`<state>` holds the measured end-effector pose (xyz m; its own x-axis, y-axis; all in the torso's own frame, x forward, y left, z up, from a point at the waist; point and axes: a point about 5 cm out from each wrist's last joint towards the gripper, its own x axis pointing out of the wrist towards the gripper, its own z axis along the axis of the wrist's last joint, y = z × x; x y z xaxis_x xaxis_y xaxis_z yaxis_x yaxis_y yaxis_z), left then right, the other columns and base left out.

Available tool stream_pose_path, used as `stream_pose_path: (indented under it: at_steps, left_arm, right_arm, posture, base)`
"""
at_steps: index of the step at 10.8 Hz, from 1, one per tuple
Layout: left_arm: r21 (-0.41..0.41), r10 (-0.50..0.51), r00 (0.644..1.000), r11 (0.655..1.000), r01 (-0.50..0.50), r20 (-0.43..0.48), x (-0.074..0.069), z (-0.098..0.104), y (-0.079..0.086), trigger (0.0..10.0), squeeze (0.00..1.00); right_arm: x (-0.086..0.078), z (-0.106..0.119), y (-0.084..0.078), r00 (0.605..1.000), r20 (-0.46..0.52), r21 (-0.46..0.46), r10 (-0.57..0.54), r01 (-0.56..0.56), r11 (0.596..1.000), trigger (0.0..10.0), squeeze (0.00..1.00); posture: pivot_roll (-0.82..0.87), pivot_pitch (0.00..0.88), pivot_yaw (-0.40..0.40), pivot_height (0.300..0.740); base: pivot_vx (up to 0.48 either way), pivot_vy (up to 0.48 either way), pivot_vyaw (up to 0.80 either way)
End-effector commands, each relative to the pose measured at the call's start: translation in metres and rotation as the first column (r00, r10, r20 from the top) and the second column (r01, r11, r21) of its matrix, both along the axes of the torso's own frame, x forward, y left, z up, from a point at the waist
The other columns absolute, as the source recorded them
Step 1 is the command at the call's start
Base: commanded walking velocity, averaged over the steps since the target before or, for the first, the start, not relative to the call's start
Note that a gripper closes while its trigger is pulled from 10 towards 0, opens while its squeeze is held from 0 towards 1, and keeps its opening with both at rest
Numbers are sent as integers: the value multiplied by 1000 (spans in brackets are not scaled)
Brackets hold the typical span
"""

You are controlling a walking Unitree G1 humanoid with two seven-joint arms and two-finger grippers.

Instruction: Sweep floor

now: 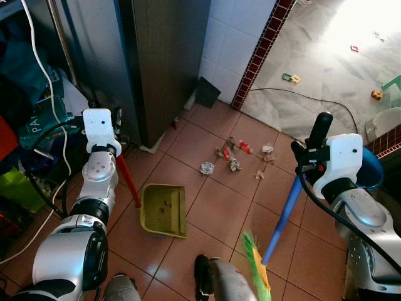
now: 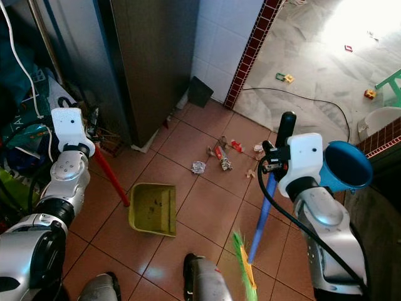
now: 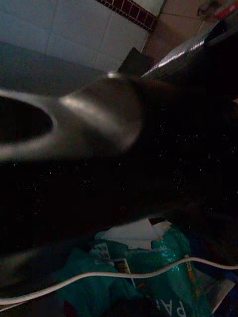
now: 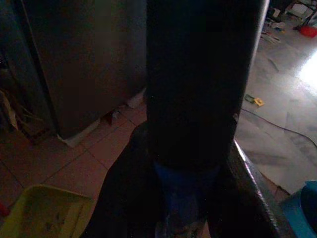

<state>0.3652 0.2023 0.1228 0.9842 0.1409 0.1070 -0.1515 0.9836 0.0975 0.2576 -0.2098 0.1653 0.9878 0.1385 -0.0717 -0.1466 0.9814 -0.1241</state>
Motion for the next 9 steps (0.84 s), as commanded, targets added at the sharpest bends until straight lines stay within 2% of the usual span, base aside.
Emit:
stream_pose_path:
  at_steps: [1, 7, 9]
  left_arm:
    - [-7, -24, 999, 1000, 24, -22, 3, 0, -5, 0, 0]
    - [-34, -71, 996, 997, 69, -49, 2, -5, -10, 0, 0]
    - [-35, -83, 995, 996, 81, -61, 3, -6, -15, 0, 0]
  right_arm:
    - [-1, 5, -6, 1000, 14, -24, -23, 23, 999, 10000, 0]
    - [3, 5, -2, 1000, 24, -16, -20, 21, 1000, 10000, 0]
    - [8, 7, -2, 998, 45, -9, -31, 31, 999, 10000, 0]
  posture:
    - [-256, 208, -159, 740]
    - [-251, 194, -152, 740]
    - [-245, 178, -137, 740]
  base:
    - [0, 0, 0]
    - [0, 0, 0]
    - [0, 0, 0]
